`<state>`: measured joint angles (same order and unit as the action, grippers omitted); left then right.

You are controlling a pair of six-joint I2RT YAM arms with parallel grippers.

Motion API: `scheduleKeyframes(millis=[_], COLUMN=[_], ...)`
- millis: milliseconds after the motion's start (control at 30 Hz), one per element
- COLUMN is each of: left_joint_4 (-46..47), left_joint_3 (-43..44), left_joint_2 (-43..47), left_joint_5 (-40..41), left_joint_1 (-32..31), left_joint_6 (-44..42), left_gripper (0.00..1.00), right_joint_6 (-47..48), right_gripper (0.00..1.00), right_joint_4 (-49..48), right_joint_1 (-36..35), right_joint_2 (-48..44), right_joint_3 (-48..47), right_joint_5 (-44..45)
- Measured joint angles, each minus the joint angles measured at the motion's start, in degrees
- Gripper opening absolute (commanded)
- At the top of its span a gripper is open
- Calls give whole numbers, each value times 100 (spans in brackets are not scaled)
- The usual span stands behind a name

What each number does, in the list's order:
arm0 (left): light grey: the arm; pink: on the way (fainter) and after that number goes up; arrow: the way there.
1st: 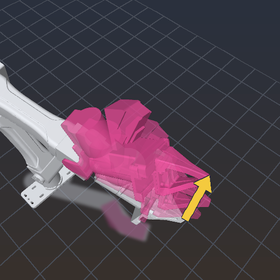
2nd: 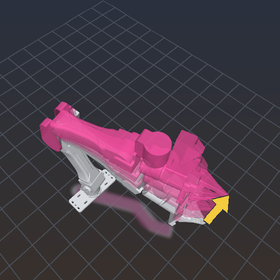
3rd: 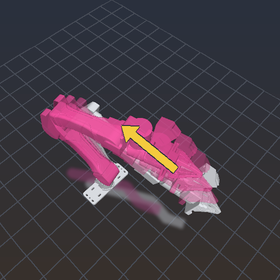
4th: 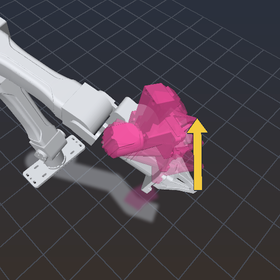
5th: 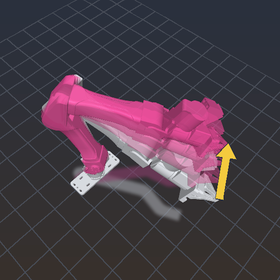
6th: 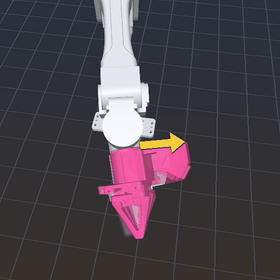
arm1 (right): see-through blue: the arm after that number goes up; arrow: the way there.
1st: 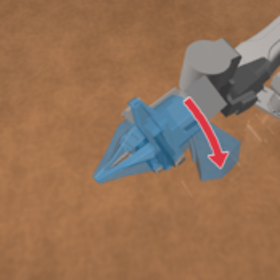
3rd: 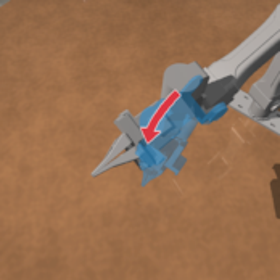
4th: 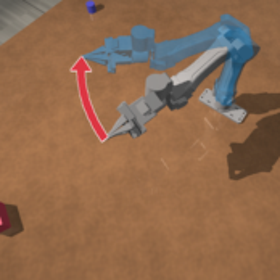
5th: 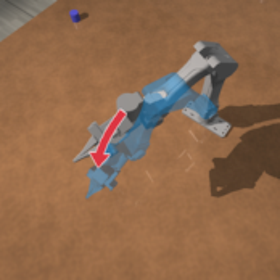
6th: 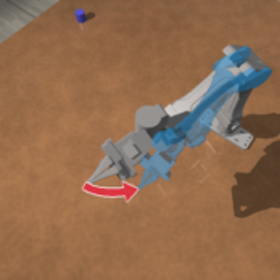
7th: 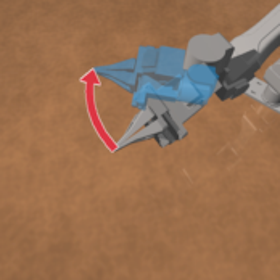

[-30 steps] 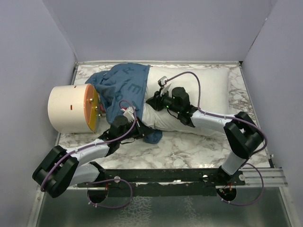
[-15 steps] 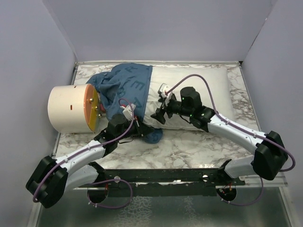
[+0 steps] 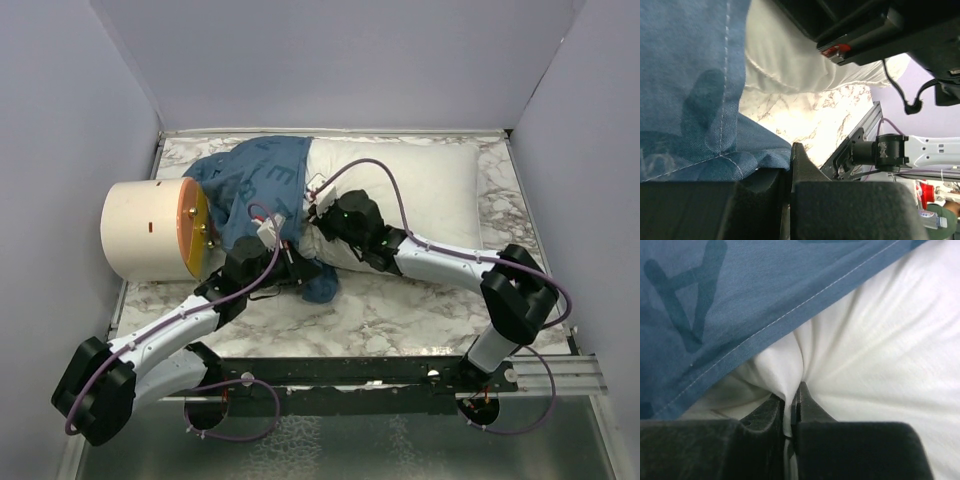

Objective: Put the pillow into the pillowcase
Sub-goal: Stuff the pillow into the pillowcase.

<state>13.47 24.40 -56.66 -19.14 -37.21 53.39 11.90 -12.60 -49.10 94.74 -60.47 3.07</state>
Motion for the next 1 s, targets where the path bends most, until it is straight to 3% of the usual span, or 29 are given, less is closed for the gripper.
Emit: scheduleKeyframes(millis=[333, 400, 500, 600, 700, 867, 1000], left_joint_4=[946, 1045, 1036, 831, 455, -890, -2039], left_joint_3=[356, 330, 216, 190, 219, 811, 1875], left_joint_2=[-968, -1091, -1073, -787, -295, 431, 494], left_joint_5=[367, 444, 428, 245, 96, -197, -385], left_joint_1=[-470, -527, -610, -811, -866, -767, -472], left_joint_6=[151, 160, 170, 129, -20, -610, -1279], left_gripper=[0, 14, 46, 61, 63, 64, 64], right_joint_6=[-1969, -2120, -2251, -2238, -2085, -1766, -1589], right_gripper=[1, 2, 34, 57, 73, 93, 100], right_joint_4=[-752, -966, -1703, -2245, -2264, -1412, -807], right_joint_1=[149, 164, 289, 380, 363, 387, 568], right_joint_2=[487, 531, 345, -81, -739, -2396, -3499], right_joint_3=[-503, -352, 420, 1373, 2092, 2706, 2636], right_joint_5=[280, 186, -404, -1165, -1764, -2256, -2328])
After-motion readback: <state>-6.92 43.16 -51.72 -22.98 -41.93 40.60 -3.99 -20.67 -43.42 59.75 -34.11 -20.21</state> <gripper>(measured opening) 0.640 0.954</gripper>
